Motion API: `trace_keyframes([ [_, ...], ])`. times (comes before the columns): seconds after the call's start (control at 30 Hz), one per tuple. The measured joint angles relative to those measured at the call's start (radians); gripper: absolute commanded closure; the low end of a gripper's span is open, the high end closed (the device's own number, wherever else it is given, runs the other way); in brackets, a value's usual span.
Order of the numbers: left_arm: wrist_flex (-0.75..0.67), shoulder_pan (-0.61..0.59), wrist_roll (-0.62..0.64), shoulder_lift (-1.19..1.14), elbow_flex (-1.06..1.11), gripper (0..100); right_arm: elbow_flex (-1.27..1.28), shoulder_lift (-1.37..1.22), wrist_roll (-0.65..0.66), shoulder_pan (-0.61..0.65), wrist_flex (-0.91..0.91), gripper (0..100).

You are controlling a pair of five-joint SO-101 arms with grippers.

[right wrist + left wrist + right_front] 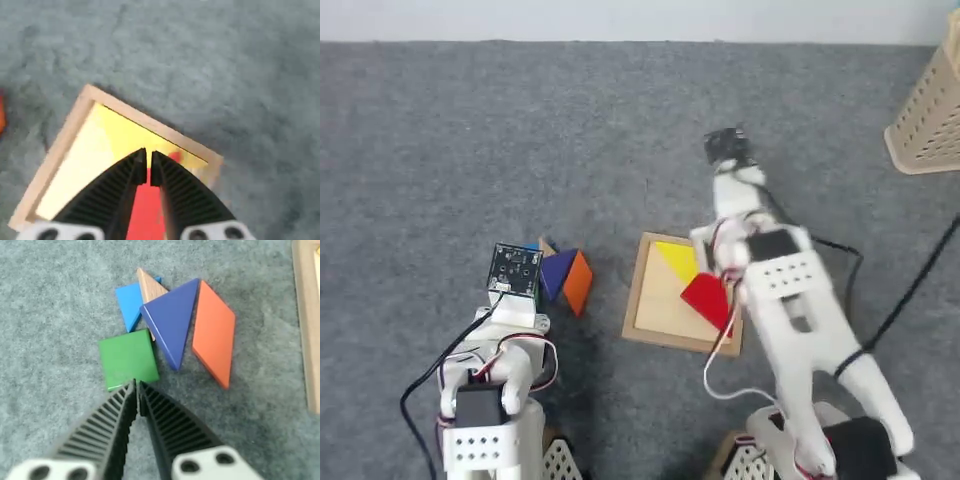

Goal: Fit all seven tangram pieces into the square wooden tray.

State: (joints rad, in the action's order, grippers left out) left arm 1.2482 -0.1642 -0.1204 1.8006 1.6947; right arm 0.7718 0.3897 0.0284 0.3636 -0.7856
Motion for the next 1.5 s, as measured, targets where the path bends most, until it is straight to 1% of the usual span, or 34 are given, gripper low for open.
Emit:
trace_keyframes([
  [0.1,0.000,-0.002,0.000,0.000,0.000,99,0.003,-0.034,0.003,0.057,0.060,98.8],
  [0.23,0.000,0.000,0.000,0.000,0.000,99,0.005,-0.147,0.003,0.066,0.120,98.9],
  [0.33,0.000,-0.002,0.000,0.000,0.000,99,0.005,-0.213,0.003,0.060,0.130,99.1],
  [0.57,0.000,0.000,0.000,0.000,0.000,99,0.046,-0.221,0.005,-0.097,0.132,99.1],
  [0.73,0.000,0.000,0.000,0.000,0.000,99,0.075,-0.221,0.005,-0.152,0.132,99.1],
  [0.83,0.000,0.000,0.000,0.000,0.000,99,0.075,-0.221,0.005,-0.150,0.132,99.1],
  [0.93,0.000,0.000,0.000,0.000,0.000,99,0.075,-0.206,0.005,-0.149,0.100,99.1],
  [1.1,0.000,0.000,0.000,0.000,0.000,99,0.087,-0.048,0.005,-0.149,-0.072,99.0],
  [1.17,0.000,0.000,0.000,0.000,0.000,99,0.126,-0.011,0.006,-0.147,-0.114,98.9],
  [1.27,0.000,0.000,0.000,0.000,0.000,99,0.180,-0.011,0.023,-0.149,-0.115,98.9],
  [1.5,0.000,0.000,0.000,0.000,0.000,99,0.158,-0.120,0.040,-0.193,-0.112,98.8],
])
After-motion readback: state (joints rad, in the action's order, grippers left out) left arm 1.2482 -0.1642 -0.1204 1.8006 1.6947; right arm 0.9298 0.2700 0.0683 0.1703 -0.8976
